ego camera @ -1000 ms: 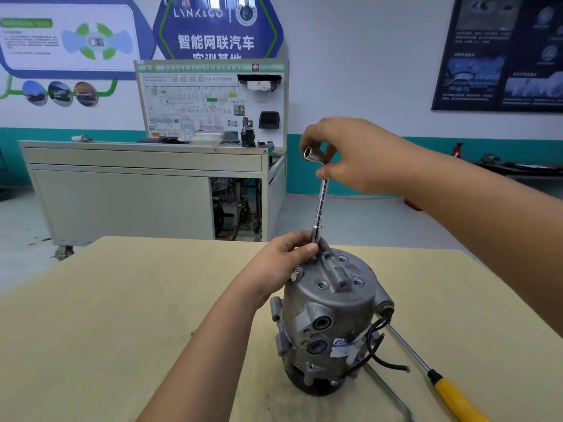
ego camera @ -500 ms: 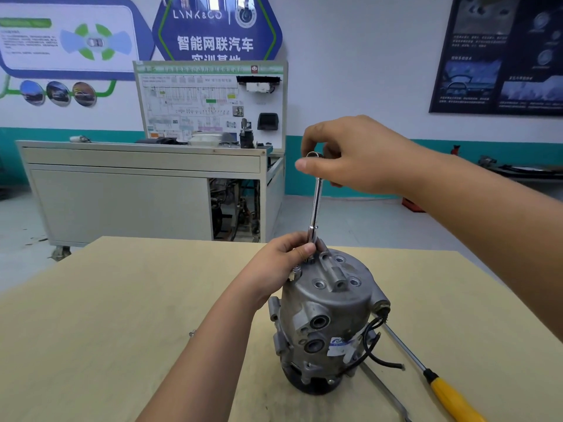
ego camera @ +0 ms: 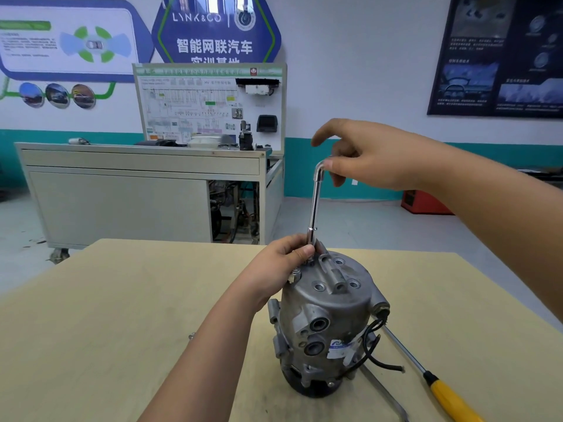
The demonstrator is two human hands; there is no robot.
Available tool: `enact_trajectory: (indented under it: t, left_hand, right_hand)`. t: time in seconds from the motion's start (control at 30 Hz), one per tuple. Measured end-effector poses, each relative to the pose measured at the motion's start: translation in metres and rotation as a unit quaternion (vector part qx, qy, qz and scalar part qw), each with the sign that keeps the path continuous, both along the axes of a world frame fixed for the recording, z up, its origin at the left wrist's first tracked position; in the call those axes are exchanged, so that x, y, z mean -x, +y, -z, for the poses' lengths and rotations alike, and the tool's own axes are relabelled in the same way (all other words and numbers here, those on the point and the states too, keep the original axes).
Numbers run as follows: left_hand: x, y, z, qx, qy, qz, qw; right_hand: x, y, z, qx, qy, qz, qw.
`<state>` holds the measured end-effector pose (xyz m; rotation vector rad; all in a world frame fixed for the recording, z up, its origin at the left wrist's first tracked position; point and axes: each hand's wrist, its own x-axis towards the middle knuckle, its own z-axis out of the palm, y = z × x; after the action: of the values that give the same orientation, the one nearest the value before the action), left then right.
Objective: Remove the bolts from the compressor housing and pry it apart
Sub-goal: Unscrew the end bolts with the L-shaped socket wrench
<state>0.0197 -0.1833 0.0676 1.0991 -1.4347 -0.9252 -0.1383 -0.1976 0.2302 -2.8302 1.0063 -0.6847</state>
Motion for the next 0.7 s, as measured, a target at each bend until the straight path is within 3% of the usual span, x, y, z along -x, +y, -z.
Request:
enact_trajectory:
  t: [0.17, 0.43, 0.7]
  left_hand:
    - [0.001, 0.000, 0.000, -0.006, 0.004, -0.004, 1.000]
    - [0.001, -0.001, 0.000, -0.013, 0.006, -0.005, 1.000]
    - [0.001, -0.001, 0.000, -0.014, 0.000, -0.003, 1.000]
  right_hand:
    - [0.003, -0.005, -0.007, -0.024, 0.044, 0.010, 0.999]
    - [-0.003, -0.009, -0.013, 0.064, 0.154, 0.086, 0.982]
    - [-0.008, -0.018, -0.005, 0.206, 0.105, 0.050, 0.972]
